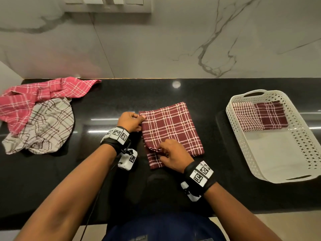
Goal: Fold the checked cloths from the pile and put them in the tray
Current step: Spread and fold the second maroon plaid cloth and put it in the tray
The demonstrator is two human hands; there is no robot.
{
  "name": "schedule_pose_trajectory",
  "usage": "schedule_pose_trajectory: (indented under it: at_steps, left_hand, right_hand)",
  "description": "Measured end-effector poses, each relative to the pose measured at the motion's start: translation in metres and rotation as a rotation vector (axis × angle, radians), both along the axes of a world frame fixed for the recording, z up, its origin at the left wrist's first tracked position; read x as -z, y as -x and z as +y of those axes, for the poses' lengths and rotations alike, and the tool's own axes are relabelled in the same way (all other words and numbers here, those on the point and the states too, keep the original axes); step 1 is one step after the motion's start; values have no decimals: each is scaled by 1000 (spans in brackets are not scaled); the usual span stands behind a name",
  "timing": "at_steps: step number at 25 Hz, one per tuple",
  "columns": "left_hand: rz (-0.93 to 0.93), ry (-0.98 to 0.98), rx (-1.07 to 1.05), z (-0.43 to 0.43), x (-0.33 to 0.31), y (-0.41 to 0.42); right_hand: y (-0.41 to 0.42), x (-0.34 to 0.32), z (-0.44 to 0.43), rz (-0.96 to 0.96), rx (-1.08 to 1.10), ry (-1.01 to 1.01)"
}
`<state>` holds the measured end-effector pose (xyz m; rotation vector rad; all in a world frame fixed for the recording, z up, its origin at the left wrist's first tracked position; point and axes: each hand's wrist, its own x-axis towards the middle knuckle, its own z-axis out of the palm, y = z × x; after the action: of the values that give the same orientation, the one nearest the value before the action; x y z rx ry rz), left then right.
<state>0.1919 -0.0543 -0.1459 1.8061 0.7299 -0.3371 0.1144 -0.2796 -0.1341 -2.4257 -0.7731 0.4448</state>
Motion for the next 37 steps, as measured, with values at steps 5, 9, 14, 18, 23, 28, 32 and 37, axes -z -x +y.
schedule_pose_trajectory:
  at_steps: [5,9,14,18,23,28,32,37]
  left_hand:
    - [-100,346,58,-74,-64,-44]
    - [-242,526,203,-156,-130,-77]
    - [-162,280,223,-99,-99,-64]
    - [-79,-13,150,-22,-43,-31]
    - [-13,-109,106,8,-4,-7]
    - [-64,-230,85,9,5,-2]
    - [-80,-235,78,16,9,5]
    - [-118,-248,70,22,10,11]
  right_hand:
    - [-13,-40,-73,-88,509,-280]
    - [-12,-76,-147,-329,879,-424]
    - [-8,-59,-97,-494,534,-312]
    - [4,-24,-29,-361,157,-152]
    - [11,-7,-4,-266,-76,-29]
    - [10,-3,-5,-197,-175,53]
    - [9,-1,-5,-149,-186,45]
    - [6,1,-3,-103,-198,34]
